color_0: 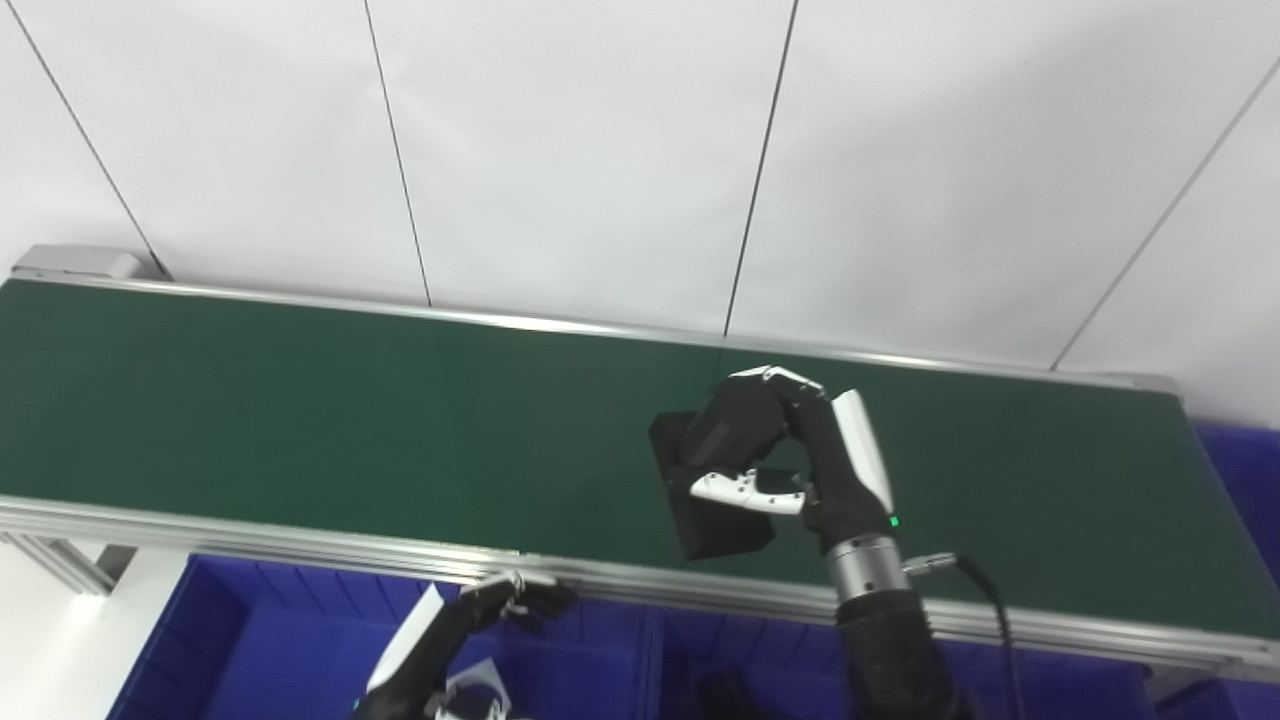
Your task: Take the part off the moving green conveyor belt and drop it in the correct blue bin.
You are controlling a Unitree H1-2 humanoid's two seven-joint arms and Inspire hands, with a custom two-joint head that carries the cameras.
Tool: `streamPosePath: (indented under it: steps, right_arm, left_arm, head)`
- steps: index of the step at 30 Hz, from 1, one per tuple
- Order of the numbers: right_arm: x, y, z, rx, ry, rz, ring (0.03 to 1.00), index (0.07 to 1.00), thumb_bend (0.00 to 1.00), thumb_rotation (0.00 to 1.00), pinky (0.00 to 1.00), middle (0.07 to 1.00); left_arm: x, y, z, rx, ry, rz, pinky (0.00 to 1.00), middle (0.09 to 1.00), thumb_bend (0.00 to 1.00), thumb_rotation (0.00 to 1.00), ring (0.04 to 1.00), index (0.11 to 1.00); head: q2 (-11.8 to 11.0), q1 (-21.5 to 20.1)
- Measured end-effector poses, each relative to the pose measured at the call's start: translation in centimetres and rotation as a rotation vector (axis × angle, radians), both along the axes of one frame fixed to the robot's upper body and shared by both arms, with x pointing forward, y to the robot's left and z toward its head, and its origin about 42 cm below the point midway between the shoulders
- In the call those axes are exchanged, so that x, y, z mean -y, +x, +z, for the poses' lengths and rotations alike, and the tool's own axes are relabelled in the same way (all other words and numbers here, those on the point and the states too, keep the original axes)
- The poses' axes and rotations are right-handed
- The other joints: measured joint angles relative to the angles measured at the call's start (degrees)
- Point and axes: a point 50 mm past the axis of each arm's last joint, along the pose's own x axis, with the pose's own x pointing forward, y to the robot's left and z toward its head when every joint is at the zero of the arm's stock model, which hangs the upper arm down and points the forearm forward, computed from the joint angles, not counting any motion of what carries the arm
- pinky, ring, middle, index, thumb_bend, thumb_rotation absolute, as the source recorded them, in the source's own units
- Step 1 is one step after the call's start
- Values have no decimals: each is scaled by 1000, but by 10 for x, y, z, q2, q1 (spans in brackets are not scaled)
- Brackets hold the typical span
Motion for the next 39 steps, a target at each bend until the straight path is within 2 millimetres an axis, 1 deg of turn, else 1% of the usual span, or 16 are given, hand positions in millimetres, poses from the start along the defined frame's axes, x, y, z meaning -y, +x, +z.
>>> streamPosePath:
  steps: [1, 2, 3, 5, 7, 9, 14, 16, 18, 20, 25, 29, 32, 35, 39]
  right_arm:
    - [5, -3, 2, -2, -7, 0, 386, 570, 502, 0, 357, 483]
    - [10, -7, 2, -7, -15, 2, 385, 570, 502, 0, 356, 483]
    - [15, -10, 3, -14, -24, 5, 382, 573, 501, 0, 359, 484]
    - [26, -18, 4, -27, -43, 24, 381, 574, 500, 0, 363, 490]
    - [38, -27, 3, -62, -75, 51, 381, 571, 501, 0, 362, 495]
    - [49, -33, 2, -90, -109, 69, 380, 569, 501, 0, 358, 498]
    - [72, -48, 2, -123, -176, 93, 381, 570, 502, 0, 353, 500]
    - [77, -51, 0, -139, -193, 98, 383, 569, 502, 0, 353, 502]
    - [82, -54, -1, -158, -215, 109, 385, 570, 502, 0, 359, 501]
    - [89, -58, 0, -176, -251, 133, 385, 573, 502, 0, 360, 496]
    - [110, -61, 0, -244, -356, 174, 382, 574, 501, 0, 361, 492]
    - [117, -62, 1, -282, -405, 213, 383, 572, 502, 0, 372, 488]
    - [128, -63, 2, -315, -470, 247, 382, 570, 503, 0, 370, 488]
    - [137, -60, 3, -334, -525, 255, 380, 570, 503, 0, 371, 481]
    - [142, -53, 0, -369, -584, 276, 394, 561, 506, 0, 403, 479]
  left_arm:
    - [-1, 0, 1, 1, 1, -2, 588, 696, 905, 150, 666, 671]
    - [-1, -1, 1, 2, 2, -2, 589, 696, 906, 153, 667, 671]
    - [-2, -1, 3, 5, 3, -4, 590, 698, 910, 159, 668, 671]
    - [-2, -3, 7, 16, 2, -6, 589, 702, 913, 168, 671, 672]
    - [-2, -4, 10, 19, 1, -9, 587, 702, 907, 170, 673, 673]
    - [-2, -4, 13, 21, 0, -15, 583, 705, 898, 170, 675, 674]
    - [-2, -3, 21, 29, 1, -26, 583, 713, 902, 176, 679, 680]
    - [-3, -2, 23, 25, 5, -26, 581, 715, 904, 188, 681, 682]
    - [-3, -1, 25, 21, 8, -28, 581, 717, 903, 196, 683, 684]
    - [-4, -2, 26, 21, 8, -31, 582, 718, 903, 196, 684, 684]
    - [-6, -2, 26, 12, 15, -33, 580, 715, 903, 195, 681, 682]
    - [-9, -1, 27, 12, 17, -24, 576, 715, 906, 192, 682, 680]
    - [-9, 0, 27, 10, 17, -26, 573, 714, 911, 208, 679, 679]
    - [-9, 0, 27, 9, 18, -28, 576, 714, 911, 210, 680, 680]
    - [-9, 0, 27, 10, 17, -26, 577, 717, 915, 215, 683, 680]
  head:
    - [8, 3]
    - [10, 5]
    - [19, 10]
    - [19, 10]
    - [38, 4]
    - [39, 4]
    - [58, 6]
    - [58, 6]
    - [66, 2]
    - [69, -1]
    - [72, -8]
    - [74, -21]
    - [75, -25]
    - [76, -28]
    - [78, -34]
